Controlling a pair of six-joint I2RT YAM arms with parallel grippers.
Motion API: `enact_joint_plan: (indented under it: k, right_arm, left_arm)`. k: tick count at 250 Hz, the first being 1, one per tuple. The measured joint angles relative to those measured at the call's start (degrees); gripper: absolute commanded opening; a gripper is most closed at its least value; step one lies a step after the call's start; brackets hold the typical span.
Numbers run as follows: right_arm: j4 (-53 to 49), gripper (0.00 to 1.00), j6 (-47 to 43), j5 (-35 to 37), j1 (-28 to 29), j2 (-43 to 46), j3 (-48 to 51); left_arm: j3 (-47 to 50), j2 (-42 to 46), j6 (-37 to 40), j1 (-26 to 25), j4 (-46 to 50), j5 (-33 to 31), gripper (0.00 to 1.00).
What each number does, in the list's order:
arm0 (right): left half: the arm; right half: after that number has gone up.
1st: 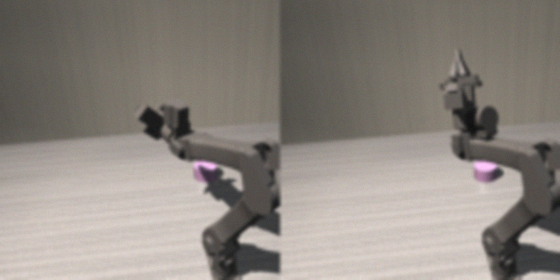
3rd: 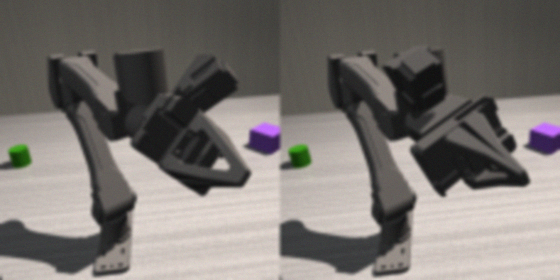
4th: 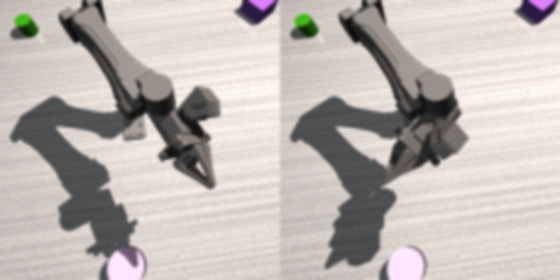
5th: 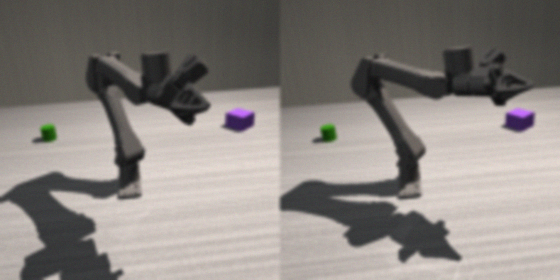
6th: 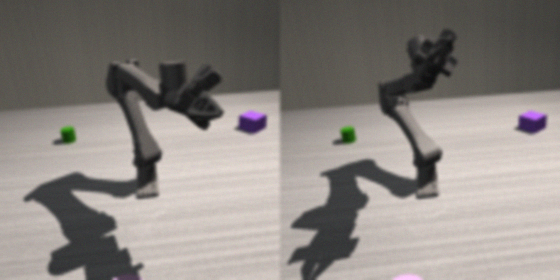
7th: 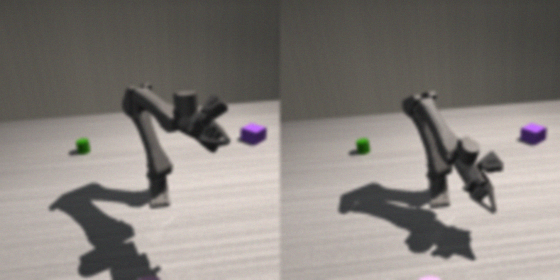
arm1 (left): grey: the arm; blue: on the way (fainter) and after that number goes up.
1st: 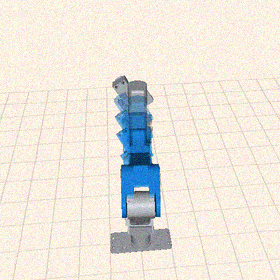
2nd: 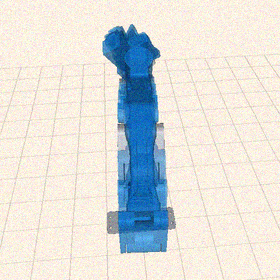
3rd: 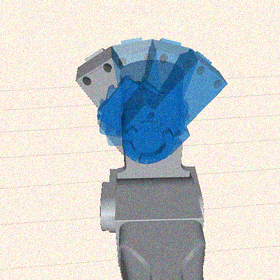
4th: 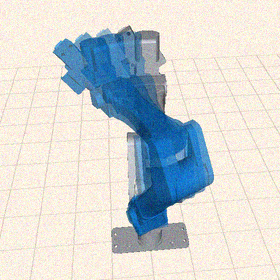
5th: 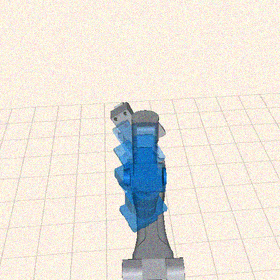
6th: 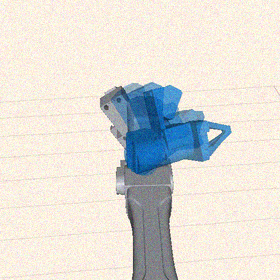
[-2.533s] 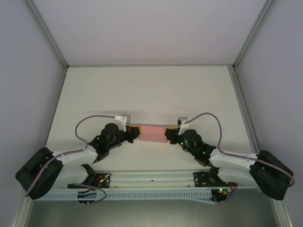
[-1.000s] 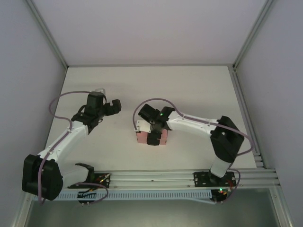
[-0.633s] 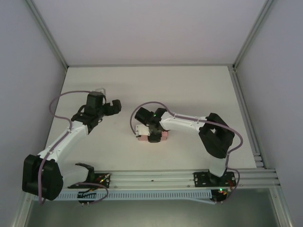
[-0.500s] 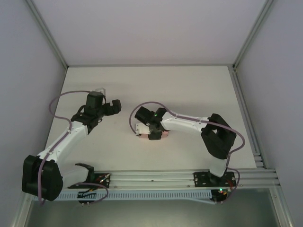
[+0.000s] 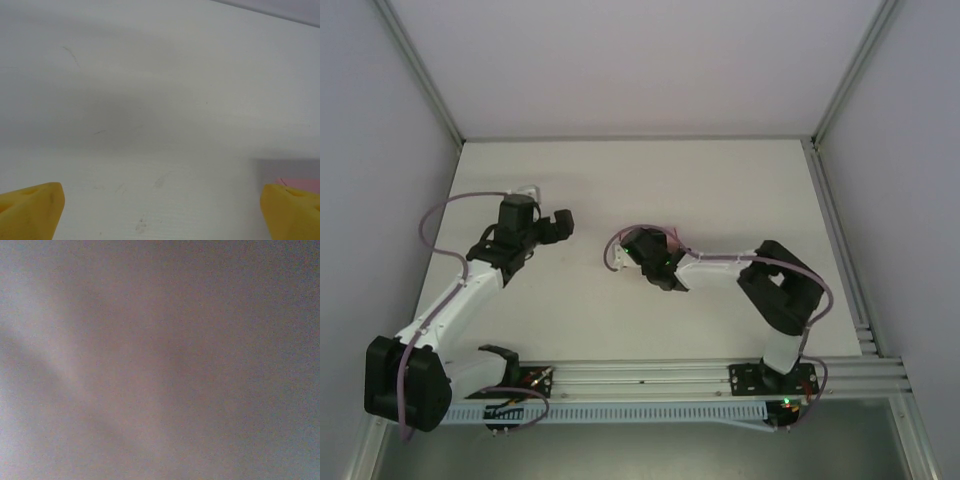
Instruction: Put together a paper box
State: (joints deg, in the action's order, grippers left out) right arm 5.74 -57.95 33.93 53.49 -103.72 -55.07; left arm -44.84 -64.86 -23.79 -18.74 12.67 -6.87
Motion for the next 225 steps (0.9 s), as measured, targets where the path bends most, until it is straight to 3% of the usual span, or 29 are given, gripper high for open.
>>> enact_joint_plan:
  k: [53,96,143,225]
  right_arm:
    - [16.3,0.51,-2.5,1.0,-2.4,-5.0,3.7]
    - [16.1,0.81,0.0,-0.7,-2.6,-4.1,4.2]
    - [5.3,0.99,5.4,-6.3,-2.6,0.9,3.8]
    - [-23.9,1.00,12.5,-22.8,-2.1,14.6,-5.1]
  left_arm:
    - [0.0,0.0,0.0,0.1,0.0,-0.2,1.00]
    - [0.0,0.0,0.0,0.1,0.0,-0.2,1.00]
    - [0.0,0.0,0.2,0.4,0.0,-0.2,1.00]
    - [0.1,0.8,1.6,0.7,-0.7,-0.5,1.00]
